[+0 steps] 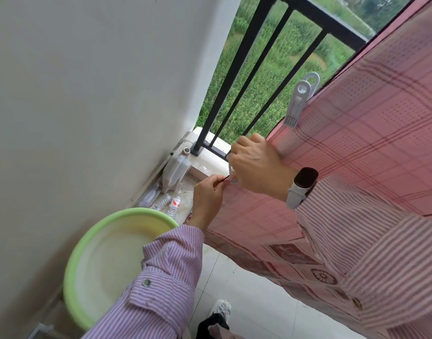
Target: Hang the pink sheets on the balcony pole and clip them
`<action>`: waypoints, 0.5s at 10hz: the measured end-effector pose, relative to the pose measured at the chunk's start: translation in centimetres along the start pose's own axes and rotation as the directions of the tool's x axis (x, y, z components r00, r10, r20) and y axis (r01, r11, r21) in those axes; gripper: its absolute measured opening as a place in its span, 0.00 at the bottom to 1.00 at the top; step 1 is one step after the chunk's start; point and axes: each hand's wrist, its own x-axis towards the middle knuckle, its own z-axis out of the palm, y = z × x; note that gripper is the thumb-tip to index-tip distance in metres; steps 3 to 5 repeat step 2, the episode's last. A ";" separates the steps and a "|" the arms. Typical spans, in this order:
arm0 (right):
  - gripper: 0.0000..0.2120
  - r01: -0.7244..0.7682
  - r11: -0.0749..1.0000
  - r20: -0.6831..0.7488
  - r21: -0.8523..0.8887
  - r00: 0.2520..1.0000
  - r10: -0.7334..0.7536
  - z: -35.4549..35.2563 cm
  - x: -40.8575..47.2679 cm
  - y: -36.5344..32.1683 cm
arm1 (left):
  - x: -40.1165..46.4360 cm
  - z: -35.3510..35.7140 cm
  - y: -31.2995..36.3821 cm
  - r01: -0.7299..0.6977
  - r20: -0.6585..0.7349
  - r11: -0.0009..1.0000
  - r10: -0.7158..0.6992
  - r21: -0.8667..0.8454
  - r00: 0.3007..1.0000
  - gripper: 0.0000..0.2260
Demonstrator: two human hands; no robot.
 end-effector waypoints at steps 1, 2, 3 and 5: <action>0.14 0.061 0.997 -0.137 -0.050 0.988 -0.068 1.0 -0.6 0.2 | -0.1 -0.6 -0.3 -0.020 0.038 0.999 0.019 0.038 0.999 0.05; 0.16 0.088 0.996 -0.284 0.032 0.956 -0.075 1.1 -1.6 0.0 | -0.7 -1.6 -0.5 0.010 0.037 0.998 -0.012 0.059 0.999 0.08; 0.16 0.088 0.996 -0.284 0.032 0.956 -0.075 1.1 -1.6 0.0 | -0.7 -1.6 -0.5 0.010 0.037 0.998 -0.012 0.059 0.999 0.08; 0.16 0.088 0.996 -0.284 0.032 0.956 -0.075 1.1 -1.6 0.0 | -0.7 -1.6 -0.5 0.010 0.037 0.998 -0.012 0.059 0.999 0.08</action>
